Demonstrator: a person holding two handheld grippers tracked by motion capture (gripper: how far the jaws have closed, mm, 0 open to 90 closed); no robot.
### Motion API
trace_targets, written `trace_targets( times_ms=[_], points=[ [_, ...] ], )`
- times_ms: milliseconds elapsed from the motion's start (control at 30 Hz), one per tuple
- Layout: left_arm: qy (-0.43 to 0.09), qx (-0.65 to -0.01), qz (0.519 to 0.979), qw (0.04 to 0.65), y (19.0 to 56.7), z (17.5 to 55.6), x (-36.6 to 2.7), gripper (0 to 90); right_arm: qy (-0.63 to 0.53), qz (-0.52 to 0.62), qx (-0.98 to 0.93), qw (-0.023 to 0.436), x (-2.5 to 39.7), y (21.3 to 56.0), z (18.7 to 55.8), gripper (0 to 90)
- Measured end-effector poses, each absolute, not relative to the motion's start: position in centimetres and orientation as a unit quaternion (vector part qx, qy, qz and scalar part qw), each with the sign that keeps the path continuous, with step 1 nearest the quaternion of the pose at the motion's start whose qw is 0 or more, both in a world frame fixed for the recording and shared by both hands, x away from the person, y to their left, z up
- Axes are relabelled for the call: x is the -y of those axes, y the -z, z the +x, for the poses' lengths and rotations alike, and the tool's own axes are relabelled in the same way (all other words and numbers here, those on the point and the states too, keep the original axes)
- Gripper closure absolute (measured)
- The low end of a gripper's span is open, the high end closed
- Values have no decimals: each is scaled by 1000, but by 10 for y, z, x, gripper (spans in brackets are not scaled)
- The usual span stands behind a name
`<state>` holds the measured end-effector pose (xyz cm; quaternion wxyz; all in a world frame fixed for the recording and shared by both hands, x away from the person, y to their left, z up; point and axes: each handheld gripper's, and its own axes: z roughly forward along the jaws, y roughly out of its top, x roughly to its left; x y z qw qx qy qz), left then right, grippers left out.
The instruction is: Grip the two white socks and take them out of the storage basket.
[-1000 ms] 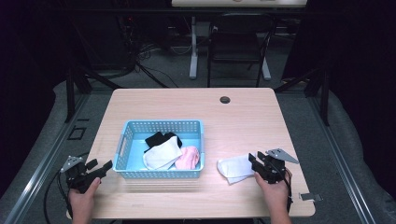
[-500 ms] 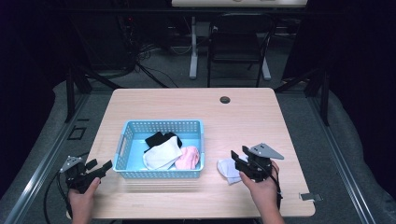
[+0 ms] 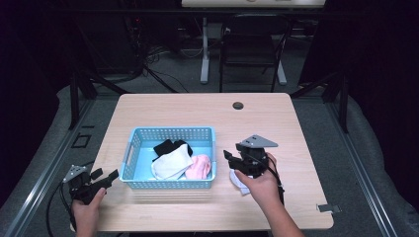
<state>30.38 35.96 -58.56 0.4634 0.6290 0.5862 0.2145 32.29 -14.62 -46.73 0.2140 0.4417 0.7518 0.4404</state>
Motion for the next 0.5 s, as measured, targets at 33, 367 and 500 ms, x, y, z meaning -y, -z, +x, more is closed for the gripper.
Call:
trace_targets(
  times_ms=[33, 367, 500],
  points=[
    [-215, -586, 629, 463, 586, 304, -360, 248, -440, 439, -755, 209, 142, 466, 324, 478],
    [-214, -585, 629, 465, 585, 304, -360, 248, -413, 402, -795, 190, 107, 454, 344, 474],
    [-214, -585, 628, 466, 585, 304, -360, 248, -402, 391, -808, 181, 92, 452, 352, 482]
  ],
)
